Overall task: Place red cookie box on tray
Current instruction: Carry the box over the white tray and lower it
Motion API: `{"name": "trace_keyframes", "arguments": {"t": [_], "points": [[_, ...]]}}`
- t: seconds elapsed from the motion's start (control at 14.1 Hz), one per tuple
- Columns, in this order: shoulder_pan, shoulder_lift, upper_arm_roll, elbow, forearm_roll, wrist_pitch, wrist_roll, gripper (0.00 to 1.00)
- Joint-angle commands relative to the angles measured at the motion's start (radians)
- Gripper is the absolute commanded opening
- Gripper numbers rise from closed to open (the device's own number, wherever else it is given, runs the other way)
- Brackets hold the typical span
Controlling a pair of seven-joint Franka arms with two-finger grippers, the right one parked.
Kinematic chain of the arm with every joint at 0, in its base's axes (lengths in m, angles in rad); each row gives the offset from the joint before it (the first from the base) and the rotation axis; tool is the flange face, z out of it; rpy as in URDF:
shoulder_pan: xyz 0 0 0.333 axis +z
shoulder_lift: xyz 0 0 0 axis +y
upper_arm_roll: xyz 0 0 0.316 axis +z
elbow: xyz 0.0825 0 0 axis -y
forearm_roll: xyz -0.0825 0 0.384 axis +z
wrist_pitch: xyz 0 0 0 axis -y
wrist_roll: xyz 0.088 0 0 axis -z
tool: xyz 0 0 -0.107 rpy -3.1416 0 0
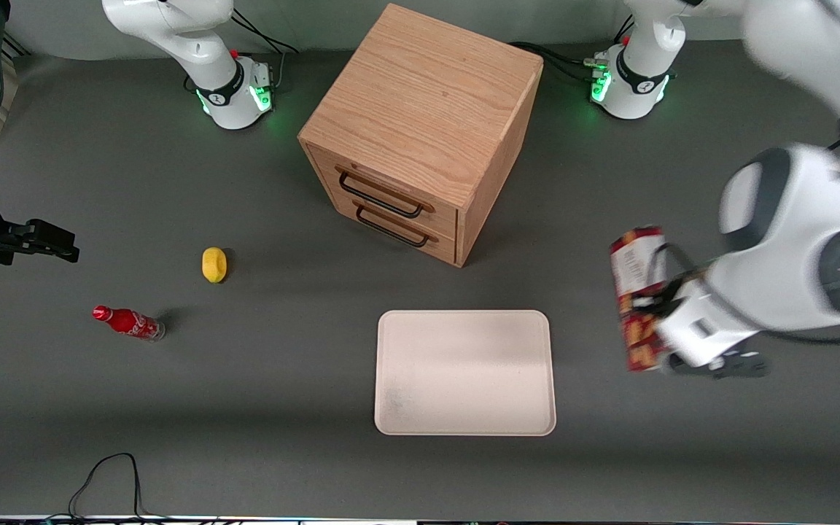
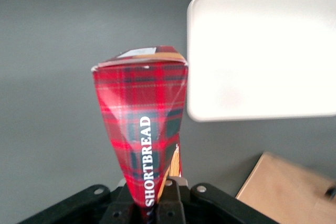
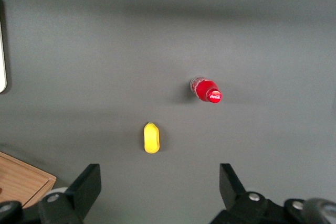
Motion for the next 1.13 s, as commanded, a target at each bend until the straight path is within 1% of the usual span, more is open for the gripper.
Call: {"name": "trace_keyframes", "arguments": {"t": [0.0, 0.14, 0.28, 0.49, 0.71, 0.78, 0.85, 0.92, 0.99, 1.06], "points": [[-0.076, 0.131, 0.028, 0.086, -0.007, 0.114, -0.051, 0.0], [-0.132, 0.209, 0.053, 0.078, -0.004, 0.217, -0.076, 0.0], [-0.191, 0.277, 0.105, 0.064, -0.001, 0.319, -0.14, 0.0], [-0.2, 0.315, 0.119, 0.027, -0.002, 0.406, -0.137, 0.0], [-0.2, 0.32, 0.12, 0.011, -0.001, 0.417, -0.139, 0.0], [-0.199, 0.32, 0.12, 0.007, -0.001, 0.417, -0.137, 0.04], [-0.198, 0.32, 0.12, 0.0, -0.001, 0.419, -0.137, 0.45], [-0.2, 0.318, 0.12, -0.014, -0.001, 0.419, -0.14, 0.76], [-0.202, 0.314, 0.12, -0.02, 0.001, 0.428, -0.131, 1.0], [-0.2, 0.308, 0.12, -0.026, 0.002, 0.442, -0.125, 1.0]]}}
